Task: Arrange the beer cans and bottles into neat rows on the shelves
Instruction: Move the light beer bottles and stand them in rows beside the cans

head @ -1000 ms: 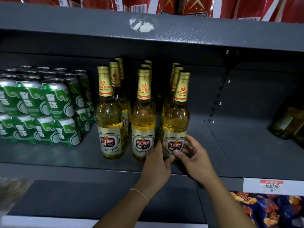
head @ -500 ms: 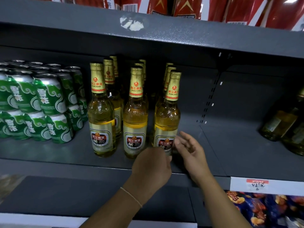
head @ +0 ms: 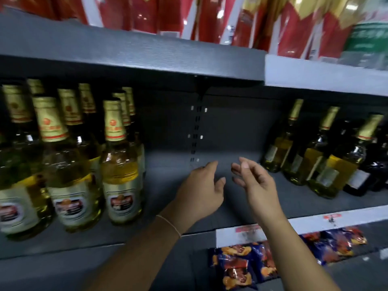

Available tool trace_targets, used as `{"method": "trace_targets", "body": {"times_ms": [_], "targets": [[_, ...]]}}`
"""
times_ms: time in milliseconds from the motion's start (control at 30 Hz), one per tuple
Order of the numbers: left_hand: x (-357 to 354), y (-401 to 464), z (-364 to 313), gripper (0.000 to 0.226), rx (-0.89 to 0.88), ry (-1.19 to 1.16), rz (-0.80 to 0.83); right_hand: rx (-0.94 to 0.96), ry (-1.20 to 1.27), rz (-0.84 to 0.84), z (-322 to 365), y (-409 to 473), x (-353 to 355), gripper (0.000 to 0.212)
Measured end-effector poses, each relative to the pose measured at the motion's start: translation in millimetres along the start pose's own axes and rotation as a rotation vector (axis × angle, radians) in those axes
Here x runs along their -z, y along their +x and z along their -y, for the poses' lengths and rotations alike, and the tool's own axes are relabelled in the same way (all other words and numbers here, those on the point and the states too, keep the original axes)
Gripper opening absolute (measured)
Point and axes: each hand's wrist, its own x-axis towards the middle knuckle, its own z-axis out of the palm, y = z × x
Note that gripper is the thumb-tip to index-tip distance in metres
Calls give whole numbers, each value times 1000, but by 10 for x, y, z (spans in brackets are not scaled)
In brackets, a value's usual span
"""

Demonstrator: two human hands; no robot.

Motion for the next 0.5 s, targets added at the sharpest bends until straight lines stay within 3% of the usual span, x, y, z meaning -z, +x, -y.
{"method": "trace_targets", "body": {"times_ms": [100, 300, 367, 500], "targets": [[-336, 322, -245, 55, -42, -64, 59, 27, -51, -65, 51, 197, 448, 14], [-888, 732, -769, 55, -132, -112, 136, 90, -138, -188, 151, 504, 1322, 24], [-1042, 820, -940, 55, -166, -125, 157, 123, -176, -232, 172, 611, 1597, 18], [-1314, 981, -1248, 54, -218, -111, 194, 204, -275, -394, 244, 881, 2089, 22]]}}
